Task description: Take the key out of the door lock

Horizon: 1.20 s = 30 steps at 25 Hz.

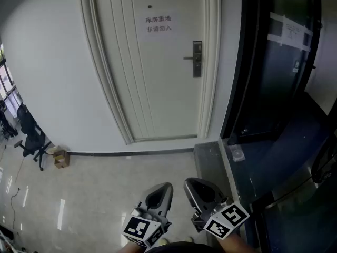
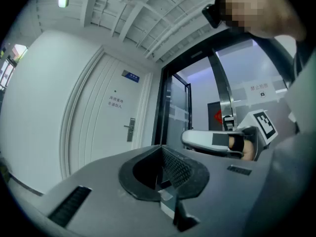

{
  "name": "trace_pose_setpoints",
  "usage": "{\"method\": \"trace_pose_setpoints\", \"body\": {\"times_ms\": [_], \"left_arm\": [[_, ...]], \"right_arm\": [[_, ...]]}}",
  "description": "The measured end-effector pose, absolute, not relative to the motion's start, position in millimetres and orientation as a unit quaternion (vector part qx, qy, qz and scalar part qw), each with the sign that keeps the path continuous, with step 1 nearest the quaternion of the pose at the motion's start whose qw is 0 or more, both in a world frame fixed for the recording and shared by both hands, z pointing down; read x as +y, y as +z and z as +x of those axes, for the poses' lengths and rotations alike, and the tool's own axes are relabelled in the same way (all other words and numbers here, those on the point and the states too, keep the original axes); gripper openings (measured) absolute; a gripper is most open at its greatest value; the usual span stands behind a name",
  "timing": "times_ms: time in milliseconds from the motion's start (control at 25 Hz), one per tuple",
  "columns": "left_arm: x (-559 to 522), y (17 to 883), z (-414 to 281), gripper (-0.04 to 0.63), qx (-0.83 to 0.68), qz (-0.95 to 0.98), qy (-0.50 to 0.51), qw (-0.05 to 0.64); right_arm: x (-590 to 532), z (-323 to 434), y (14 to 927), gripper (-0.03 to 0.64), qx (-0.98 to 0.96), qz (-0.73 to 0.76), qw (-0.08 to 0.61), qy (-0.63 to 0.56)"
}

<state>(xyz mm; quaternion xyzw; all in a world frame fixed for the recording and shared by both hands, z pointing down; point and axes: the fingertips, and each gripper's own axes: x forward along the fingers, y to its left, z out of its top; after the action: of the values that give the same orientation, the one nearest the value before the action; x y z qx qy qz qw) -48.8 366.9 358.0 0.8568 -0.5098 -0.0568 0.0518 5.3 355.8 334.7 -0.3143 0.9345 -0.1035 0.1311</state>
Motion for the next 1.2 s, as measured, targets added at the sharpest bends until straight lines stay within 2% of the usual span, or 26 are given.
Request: {"method": "trace_pose_setpoints", "body": {"times_ms": [200,480,920,1200], "left_arm": [[363,356,-41,0.006,-0.510,0.857,-0.061,0.048],[357,355,-28,0.006,-0.519,0.852,-0.055,0.042],[323,355,-9,0.006,-0.510,0.858,-0.042,0.034],[273,364,-14,0.006,-0.496,0.866,-0.046,0.039]], "right_arm": [[356,10,335,0.018,0.943,-0.292,0.129,-0.094],[353,34,329,0.017,0.941,-0.277,0.165,-0.100],[319,62,342,0.017,0.930,-0.311,0.152,-0.121],[273,54,354,0.017,0.925,-0.332,0.141,-0.122]]}}
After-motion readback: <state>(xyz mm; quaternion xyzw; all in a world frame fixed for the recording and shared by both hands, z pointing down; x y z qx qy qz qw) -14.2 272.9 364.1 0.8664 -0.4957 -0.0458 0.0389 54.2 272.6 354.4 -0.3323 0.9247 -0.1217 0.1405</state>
